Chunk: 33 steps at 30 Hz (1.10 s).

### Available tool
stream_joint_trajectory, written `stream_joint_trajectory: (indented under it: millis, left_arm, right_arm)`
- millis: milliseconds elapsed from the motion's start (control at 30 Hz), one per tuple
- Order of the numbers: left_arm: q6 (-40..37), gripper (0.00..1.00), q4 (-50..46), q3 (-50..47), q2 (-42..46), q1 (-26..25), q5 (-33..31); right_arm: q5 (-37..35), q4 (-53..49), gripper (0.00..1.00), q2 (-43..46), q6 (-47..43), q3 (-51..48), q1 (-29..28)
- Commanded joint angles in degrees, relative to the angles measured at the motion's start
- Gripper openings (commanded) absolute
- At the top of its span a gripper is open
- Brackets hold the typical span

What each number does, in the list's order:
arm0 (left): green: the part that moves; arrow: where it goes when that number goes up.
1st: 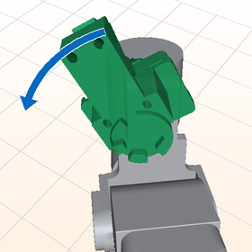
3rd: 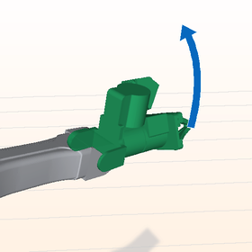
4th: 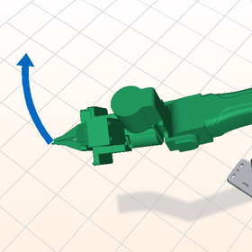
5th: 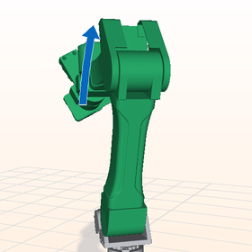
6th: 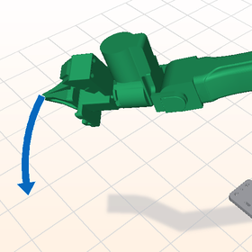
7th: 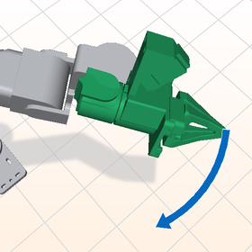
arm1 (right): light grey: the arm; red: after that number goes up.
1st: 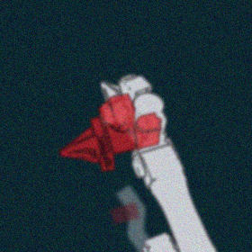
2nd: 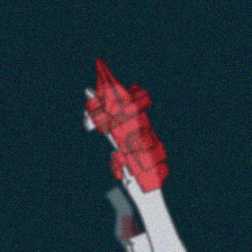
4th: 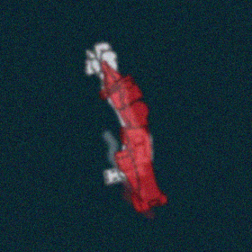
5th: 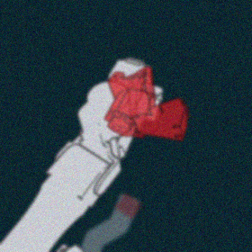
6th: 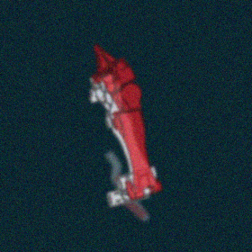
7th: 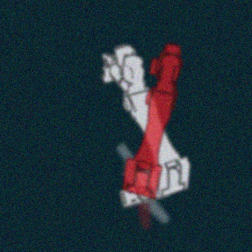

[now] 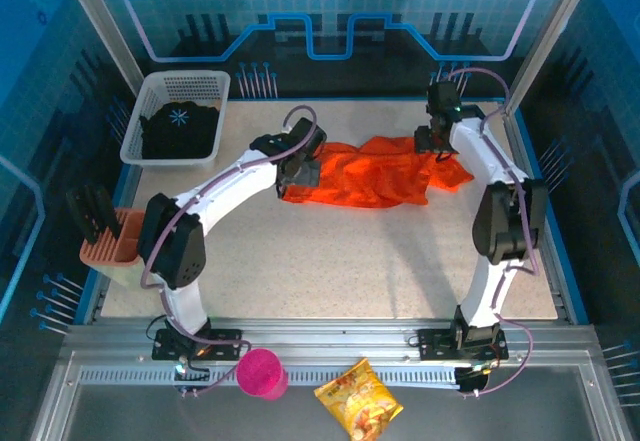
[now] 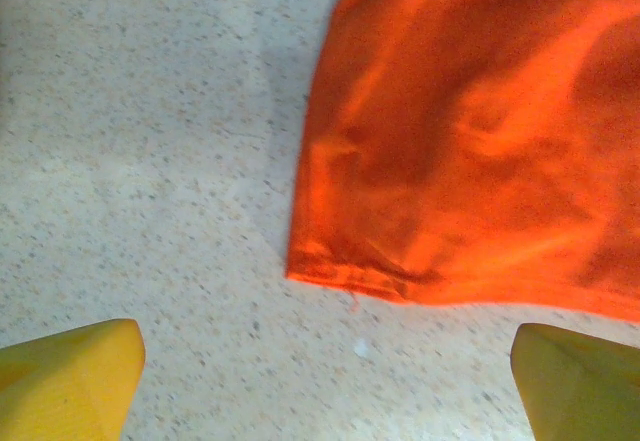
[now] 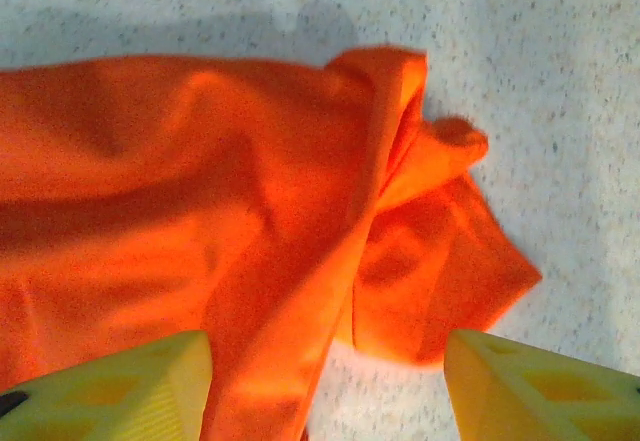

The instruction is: Fold and stack the t-shirts

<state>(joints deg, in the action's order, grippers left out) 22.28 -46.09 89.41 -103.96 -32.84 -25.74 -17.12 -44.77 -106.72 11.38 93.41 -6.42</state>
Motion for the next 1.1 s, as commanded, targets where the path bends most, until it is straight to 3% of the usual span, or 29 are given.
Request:
stream_joint_trajectory:
  millis: [0, 100, 167, 500, 733, 1067]
  left_arm:
    - [3.47, 0.9, -3.28, -2.09, -1.08, -0.38, 5.73]
    - [5.8, 0.77, -0.47, -3.59, -4.07, -0.85, 10.78]
    - [7.24, 0.75, 2.11, -3.37, -5.78, -1.64, 14.44]
    - [15.79, 0.92, 9.8, 5.69, -14.25, -8.52, 24.99]
    - [17.36, 0.99, 6.43, 15.3, -24.89, -10.6, 24.0]
    - [21.43, 0.99, 3.77, 20.95, -31.04, -9.96, 14.85]
  right_arm:
    - [3.55, 0.86, 0.62, 6.75, 2.31, -7.5, -2.08]
    - [5.89, 2.46, 0.6, 11.34, 3.66, -14.21, -4.21]
    - [7.91, 3.46, 0.58, 13.27, 4.96, -17.44, -5.27]
    - [5.97, 5.21, 0.54, 10.26, 8.87, -21.84, -6.52]
    - [4.2, 5.75, 0.56, 11.18, 9.68, -23.44, -6.22]
    - [5.67, 7.07, 0.56, 11.65, 9.38, -25.28, -4.79]
